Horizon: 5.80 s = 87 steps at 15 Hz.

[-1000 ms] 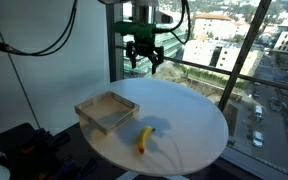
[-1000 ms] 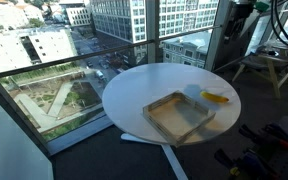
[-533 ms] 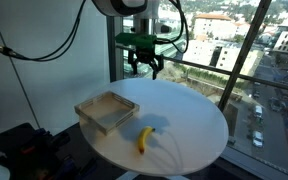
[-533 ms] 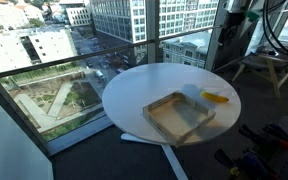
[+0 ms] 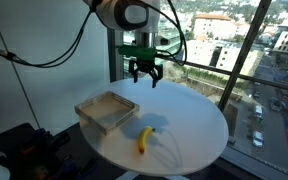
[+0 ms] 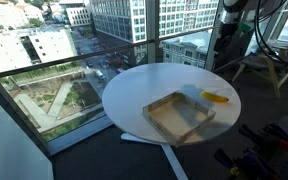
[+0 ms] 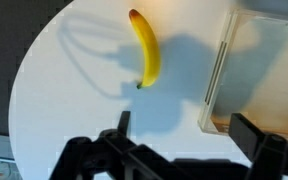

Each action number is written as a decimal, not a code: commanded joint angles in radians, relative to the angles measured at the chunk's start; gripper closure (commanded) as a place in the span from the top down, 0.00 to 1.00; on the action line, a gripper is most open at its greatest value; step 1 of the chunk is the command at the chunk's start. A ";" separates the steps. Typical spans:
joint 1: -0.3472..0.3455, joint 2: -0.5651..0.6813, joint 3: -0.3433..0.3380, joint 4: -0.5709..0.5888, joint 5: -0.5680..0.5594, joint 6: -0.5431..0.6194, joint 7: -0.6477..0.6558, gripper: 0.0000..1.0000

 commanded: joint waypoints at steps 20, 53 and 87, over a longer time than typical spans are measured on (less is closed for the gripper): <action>-0.058 0.150 0.029 -0.062 -0.020 0.198 -0.012 1.00; -0.105 0.288 0.066 -0.021 -0.010 0.321 -0.008 1.00; -0.134 0.504 0.079 0.057 -0.066 0.385 0.000 1.00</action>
